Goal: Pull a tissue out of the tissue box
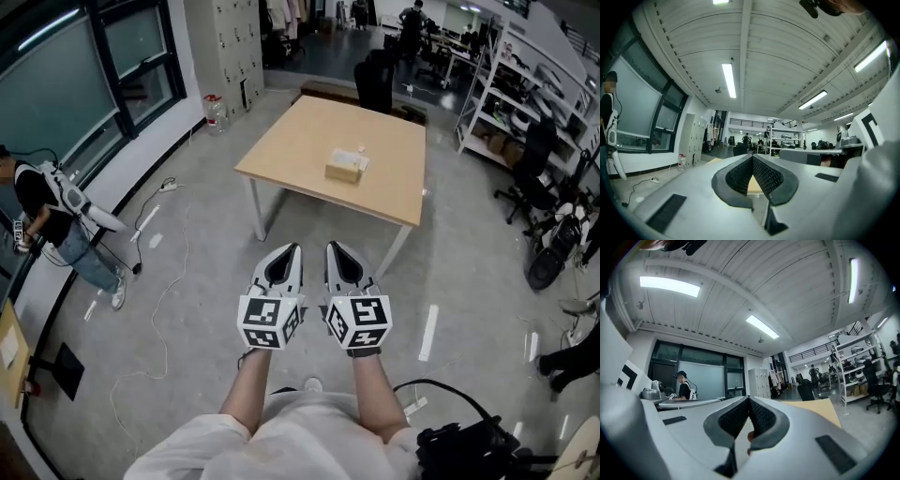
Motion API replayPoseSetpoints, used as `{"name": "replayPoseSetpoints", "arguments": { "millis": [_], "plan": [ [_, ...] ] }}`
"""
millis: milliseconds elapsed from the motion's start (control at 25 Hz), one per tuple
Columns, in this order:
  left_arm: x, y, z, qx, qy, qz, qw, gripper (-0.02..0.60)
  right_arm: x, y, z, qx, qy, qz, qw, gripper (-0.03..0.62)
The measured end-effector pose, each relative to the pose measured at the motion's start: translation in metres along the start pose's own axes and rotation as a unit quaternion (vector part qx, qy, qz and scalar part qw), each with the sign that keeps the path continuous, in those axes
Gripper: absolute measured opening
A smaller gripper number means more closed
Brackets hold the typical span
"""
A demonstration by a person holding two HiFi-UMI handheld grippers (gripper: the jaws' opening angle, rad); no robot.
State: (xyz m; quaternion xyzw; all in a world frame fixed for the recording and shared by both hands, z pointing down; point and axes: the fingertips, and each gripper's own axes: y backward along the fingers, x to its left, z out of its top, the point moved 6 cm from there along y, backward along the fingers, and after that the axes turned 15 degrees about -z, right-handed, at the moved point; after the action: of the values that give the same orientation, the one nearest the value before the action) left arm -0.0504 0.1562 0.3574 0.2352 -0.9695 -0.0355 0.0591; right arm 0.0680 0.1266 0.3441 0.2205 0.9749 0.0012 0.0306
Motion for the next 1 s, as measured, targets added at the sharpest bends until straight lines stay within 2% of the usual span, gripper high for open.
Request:
{"name": "replayPoseSetpoints", "arguments": {
  "millis": [120, 240, 360, 520, 640, 840, 1000],
  "plan": [
    [0.015, -0.019, -0.009, 0.002, 0.008, 0.01, 0.9999, -0.009, -0.007, -0.022, -0.004, 0.003, -0.011, 0.002, 1.0, 0.002],
    [0.023, -0.037, -0.022, 0.023, 0.043, -0.008, 0.9988, -0.009, -0.016, -0.037, -0.008, 0.008, -0.024, 0.002, 1.0, 0.002],
    [0.036, -0.047, -0.022, 0.016, 0.057, -0.016, 0.9982, -0.009, -0.014, -0.054, -0.003, 0.0, -0.027, 0.003, 1.0, 0.002],
    [0.071, -0.066, -0.011, -0.009, 0.041, -0.006, 0.9991, -0.009, -0.01, -0.095, -0.004, 0.008, -0.027, -0.002, 1.0, 0.002],
    [0.103, -0.088, -0.005, -0.01, 0.032, -0.006, 0.9994, -0.009, -0.007, -0.132, -0.007, 0.019, -0.036, -0.008, 0.999, 0.002],
    [0.155, -0.124, 0.009, -0.008, 0.02, -0.019, 0.9996, -0.009, 0.006, -0.185, 0.008, 0.0, -0.033, -0.02, 0.999, 0.002],
    [0.185, -0.144, 0.014, 0.003, -0.007, -0.031, 0.9995, -0.009, 0.014, -0.216, 0.01, -0.005, -0.028, -0.035, 0.999, 0.002]
  ]
}}
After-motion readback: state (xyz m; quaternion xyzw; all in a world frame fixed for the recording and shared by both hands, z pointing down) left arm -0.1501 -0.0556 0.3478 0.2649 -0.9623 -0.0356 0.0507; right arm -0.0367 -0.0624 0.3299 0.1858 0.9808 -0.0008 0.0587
